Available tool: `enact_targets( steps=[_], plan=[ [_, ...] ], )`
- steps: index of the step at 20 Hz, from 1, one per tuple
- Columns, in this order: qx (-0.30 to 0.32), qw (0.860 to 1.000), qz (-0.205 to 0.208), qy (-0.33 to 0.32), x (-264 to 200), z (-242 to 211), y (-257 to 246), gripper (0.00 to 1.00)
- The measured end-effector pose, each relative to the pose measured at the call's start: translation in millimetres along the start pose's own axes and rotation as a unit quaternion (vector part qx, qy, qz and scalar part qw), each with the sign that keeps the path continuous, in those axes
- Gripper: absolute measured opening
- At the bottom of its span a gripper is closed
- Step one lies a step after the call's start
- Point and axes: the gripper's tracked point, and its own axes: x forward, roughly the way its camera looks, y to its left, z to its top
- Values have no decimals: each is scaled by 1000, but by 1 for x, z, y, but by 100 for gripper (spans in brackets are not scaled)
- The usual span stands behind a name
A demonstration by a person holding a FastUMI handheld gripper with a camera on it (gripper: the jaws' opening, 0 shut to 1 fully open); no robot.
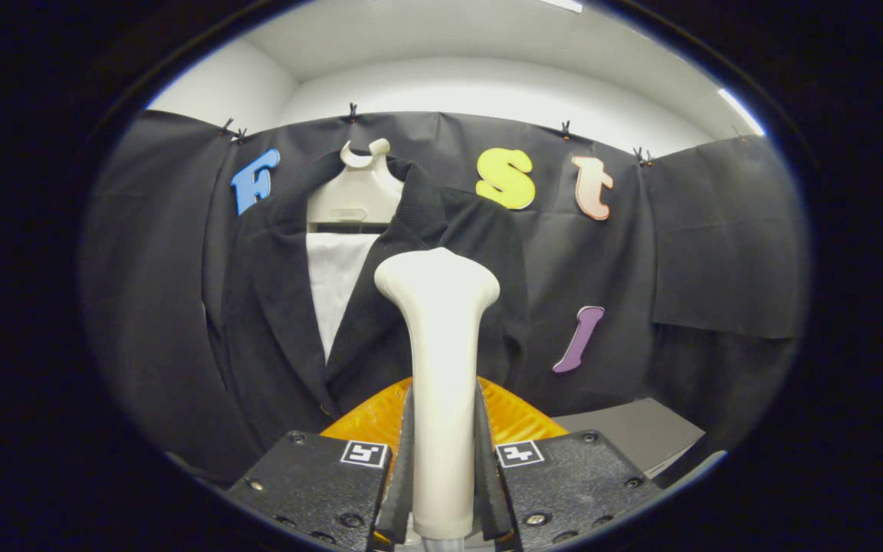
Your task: Iron the clothes twice with a garment steamer, once on the left side and once on the right side.
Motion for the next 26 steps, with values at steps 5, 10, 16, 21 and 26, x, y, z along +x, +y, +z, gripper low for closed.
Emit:
enact_targets(
  steps=[5,10,16,21,26],
  plan=[
    [-5,1000,4,19,1,-26,10,38],
    [-8,999,3,41,2,-55,13,38],
    [-13,998,3,64,1,-87,18,38],
    [-16,996,4,85,-5,-117,18,38],
    [-20,993,8,114,-12,-159,19,38]
  ],
)
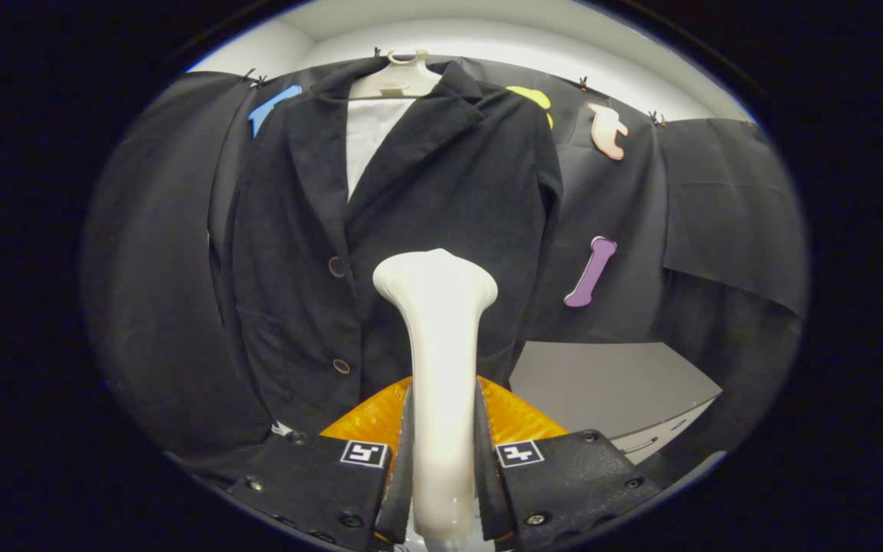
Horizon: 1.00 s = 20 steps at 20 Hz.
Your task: Iron the clothes twice with a garment steamer, once on the left side and once on the right side.
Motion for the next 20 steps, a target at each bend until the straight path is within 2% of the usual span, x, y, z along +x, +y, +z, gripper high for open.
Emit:
enact_targets(
  steps=[6,20],
  plan=[
    [-5,1000,-1,28,2,-42,-3,38],
    [-26,997,-4,67,13,-109,8,38]
  ],
)
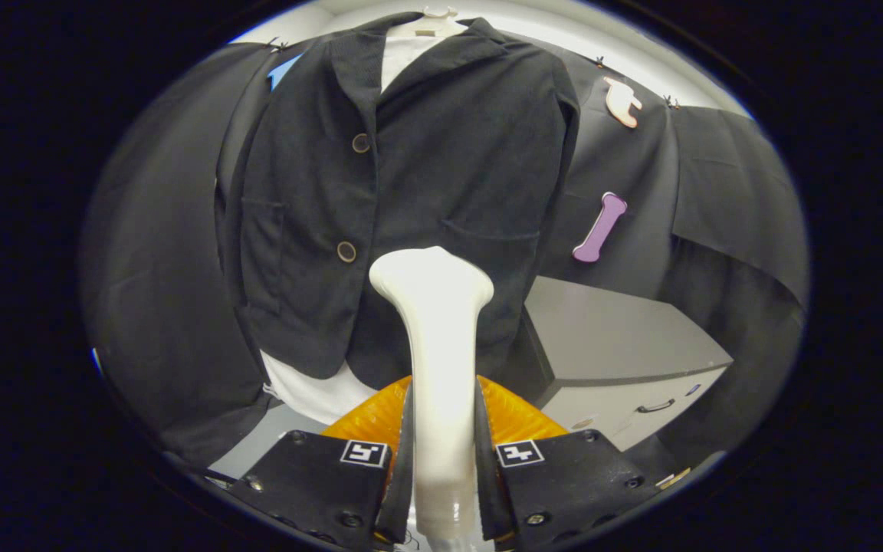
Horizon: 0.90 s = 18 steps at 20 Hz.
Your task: Iron the clothes twice with a garment steamer, once on the left side and once on the right side.
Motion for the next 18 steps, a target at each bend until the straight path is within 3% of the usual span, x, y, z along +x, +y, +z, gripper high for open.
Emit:
enact_targets(
  steps=[18],
  plan=[
    [-4,997,4,83,25,-105,-2,38]
  ],
)
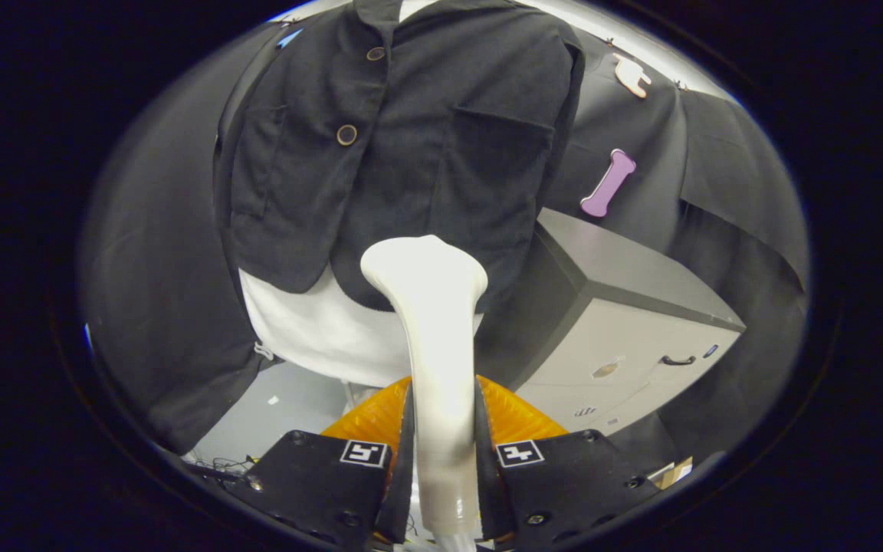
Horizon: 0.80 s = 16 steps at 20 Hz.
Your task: Iron the clothes twice with a garment steamer, once on the left side and once on the right side.
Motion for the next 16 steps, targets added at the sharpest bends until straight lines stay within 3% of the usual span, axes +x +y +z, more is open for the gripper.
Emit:
enact_targets(
  steps=[8,16],
  plan=[
    [15,1000,7,-13,-22,10,-12,38],
    [30,996,26,-84,-92,85,-14,38]
  ],
)
